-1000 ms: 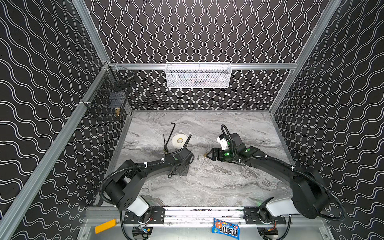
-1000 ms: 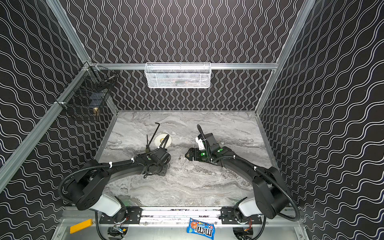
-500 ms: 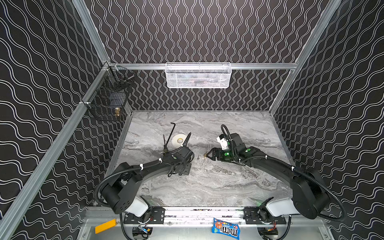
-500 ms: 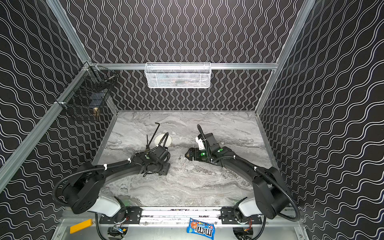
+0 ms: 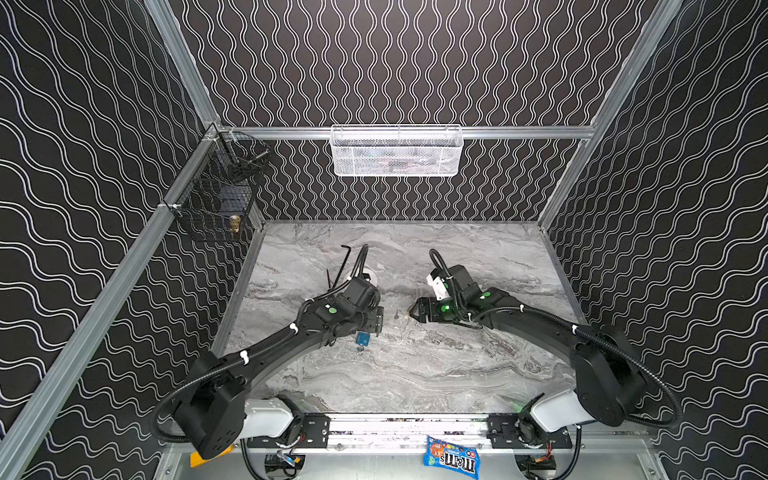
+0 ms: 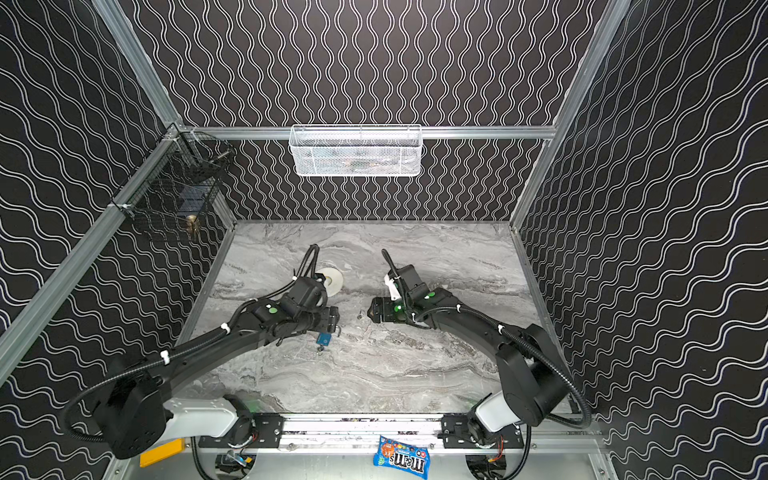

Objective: Unlock with the key
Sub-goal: 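Release the blue padlock on the table and lift the left gripper away, then lower the right gripper onto the loose silver key and close on it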

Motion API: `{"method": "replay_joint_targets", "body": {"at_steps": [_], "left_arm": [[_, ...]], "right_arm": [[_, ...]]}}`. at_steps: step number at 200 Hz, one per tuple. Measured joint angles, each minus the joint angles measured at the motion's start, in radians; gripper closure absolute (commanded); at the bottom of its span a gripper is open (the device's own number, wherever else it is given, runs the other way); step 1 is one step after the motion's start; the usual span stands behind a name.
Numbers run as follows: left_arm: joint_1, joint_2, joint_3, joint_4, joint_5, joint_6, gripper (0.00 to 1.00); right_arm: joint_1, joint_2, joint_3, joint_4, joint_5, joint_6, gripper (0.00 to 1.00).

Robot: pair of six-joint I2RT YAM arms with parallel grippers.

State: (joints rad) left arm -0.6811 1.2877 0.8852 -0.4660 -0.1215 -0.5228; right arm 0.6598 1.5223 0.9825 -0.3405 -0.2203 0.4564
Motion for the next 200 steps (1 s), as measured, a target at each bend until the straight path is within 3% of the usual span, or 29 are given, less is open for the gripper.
{"method": "replay_joint_targets", "body": {"at_steps": [53,96,155,200], "left_arm": [[0.048,-0.086,0.002,0.002,-0.002,-0.074,0.02],[0.081,-0.134,-0.029,0.002,-0.011,-0.128,0.02],[0.121,-0.158,-0.067,0.006,-0.024,-0.187,0.01],[0.152,-0.159,-0.097,0.013,-0.026,-0.225,0.01]], "right_arm": [[0.064,0.114,0.117,-0.043,0.078,-0.062,0.19],[0.094,0.208,0.184,-0.056,0.122,-0.135,0.25],[0.099,0.330,0.261,-0.066,0.152,-0.185,0.46],[0.107,0.409,0.306,-0.071,0.167,-0.209,0.53]]}}
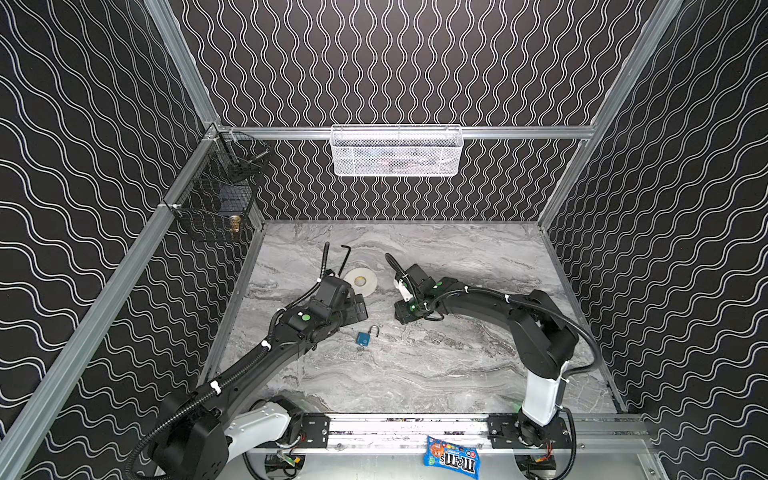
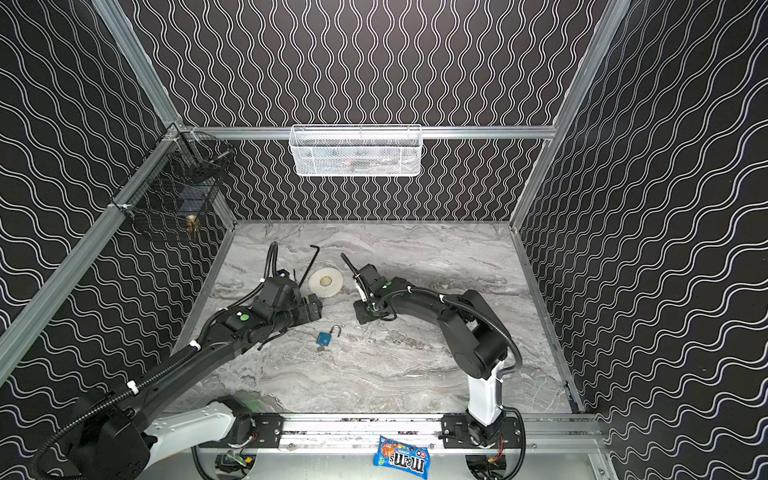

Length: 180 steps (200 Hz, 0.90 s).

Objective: Unlock with the key
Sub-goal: 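Lower the right gripper onto the loose silver key and close on it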

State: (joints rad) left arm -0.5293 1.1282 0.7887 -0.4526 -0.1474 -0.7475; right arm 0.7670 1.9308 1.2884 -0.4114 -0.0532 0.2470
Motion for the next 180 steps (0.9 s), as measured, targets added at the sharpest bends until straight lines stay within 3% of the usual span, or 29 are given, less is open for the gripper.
{"method": "replay_joint_targets", "body": {"at_steps": [45,180], "left_arm": [[0.025,-0.002,-0.014,0.005,0.000,-0.026,0.01],[0.072,-0.005,-0.042,0.014,0.030,-0.038,0.01]], "right_arm": [[0.003,0.037,0.032,-0.008,0.018,-0.024,0.65],[0.009,0.091,0.054,0.015,0.018,-0.076,0.84]]}}
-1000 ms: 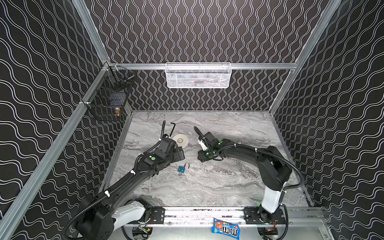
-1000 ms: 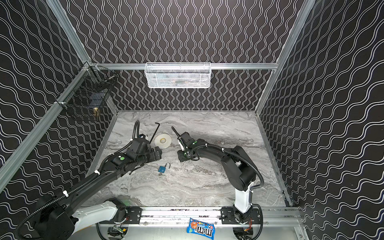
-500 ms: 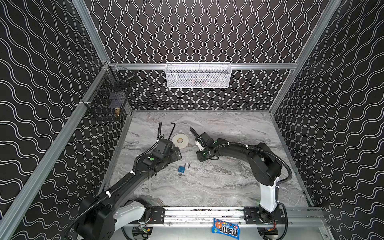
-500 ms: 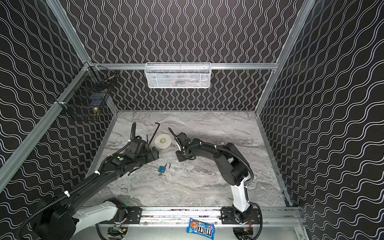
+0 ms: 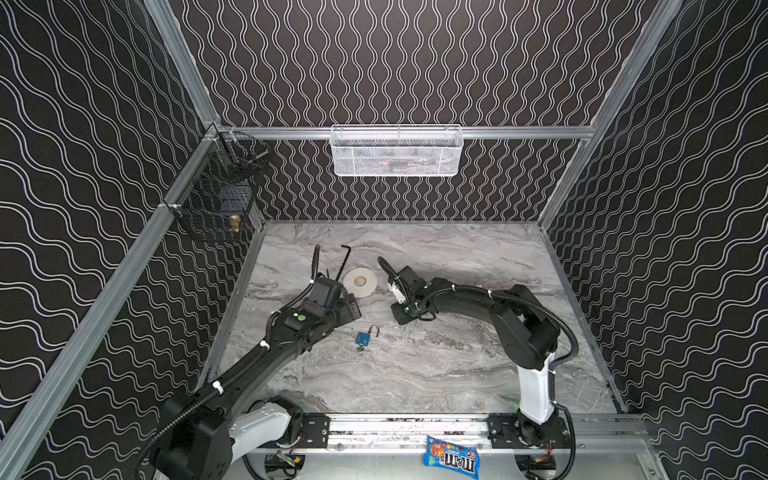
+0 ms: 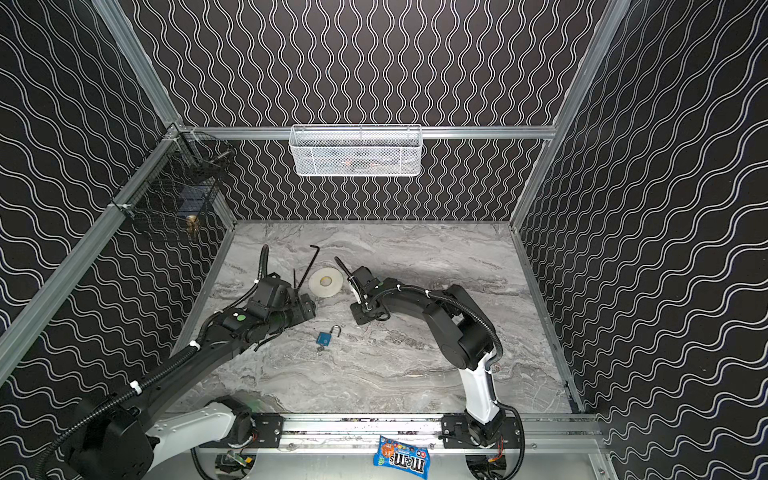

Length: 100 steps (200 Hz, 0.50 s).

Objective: Unlock with the key
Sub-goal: 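Lower the right gripper onto the loose silver key and close on it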

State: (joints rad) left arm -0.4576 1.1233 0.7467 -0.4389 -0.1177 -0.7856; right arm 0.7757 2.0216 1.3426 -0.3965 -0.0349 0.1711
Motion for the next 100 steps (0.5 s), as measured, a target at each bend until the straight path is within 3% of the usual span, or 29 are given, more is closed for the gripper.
{"method": "replay_joint_targets", "body": {"at_steps": [100], "left_arm": [[0.033,-0.011,-0.009,0.026,0.061,-0.039,0.01]], "right_arm": [[0.001,0.004,0.006,0.014,-0.012,-0.031,0.98]]}}
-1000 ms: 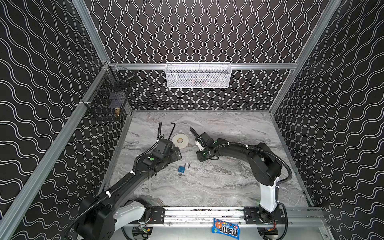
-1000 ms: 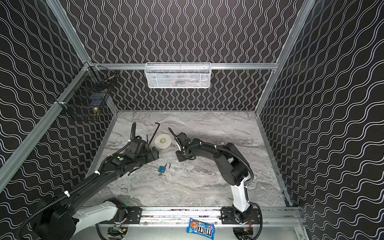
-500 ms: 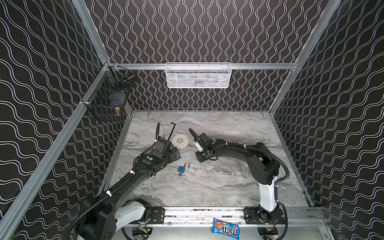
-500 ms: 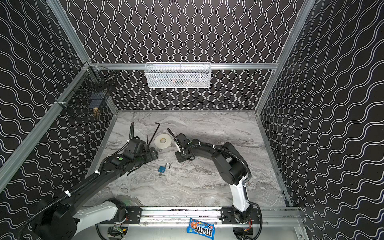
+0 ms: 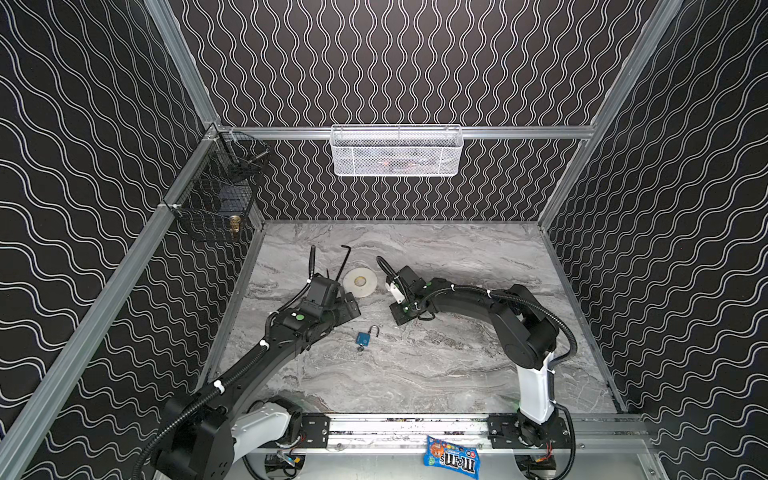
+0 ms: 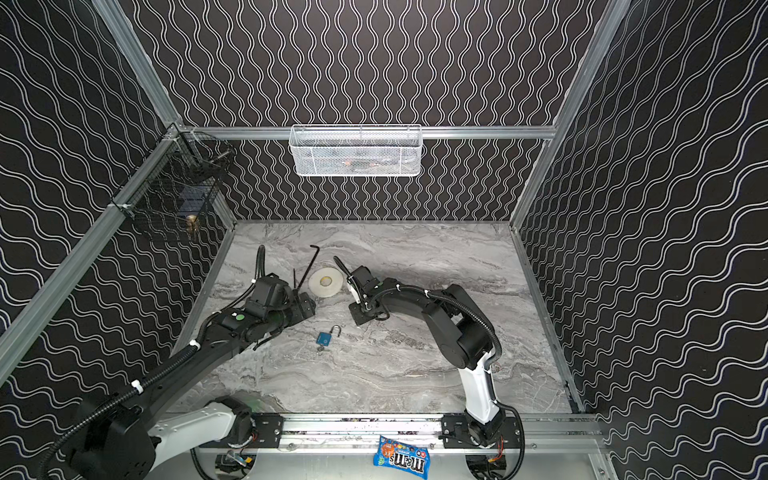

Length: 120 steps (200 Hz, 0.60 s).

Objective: Unlock with the key
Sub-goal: 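Lower the right gripper onto the loose silver key and close on it, then lift the silver key with the right gripper while the left gripper moves beside it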

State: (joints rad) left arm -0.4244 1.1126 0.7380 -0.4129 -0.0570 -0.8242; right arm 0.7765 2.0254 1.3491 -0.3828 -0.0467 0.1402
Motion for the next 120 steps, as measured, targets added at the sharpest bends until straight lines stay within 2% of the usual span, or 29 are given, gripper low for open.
{"method": "replay_joint_targets", "body": {"at_steps": [60,120], "left_arm": [[0.071,-0.069,0.019,-0.024,0.102,-0.024,0.01],[0.129,-0.072,0.099,-0.087,0.273,-0.040,0.03]], "right_arm": [[0.000,-0.119,-0.076,0.035,0.019,-0.064,1.00],[0.016,-0.370,-0.225,0.124,0.027,-0.132,1.00]]}}
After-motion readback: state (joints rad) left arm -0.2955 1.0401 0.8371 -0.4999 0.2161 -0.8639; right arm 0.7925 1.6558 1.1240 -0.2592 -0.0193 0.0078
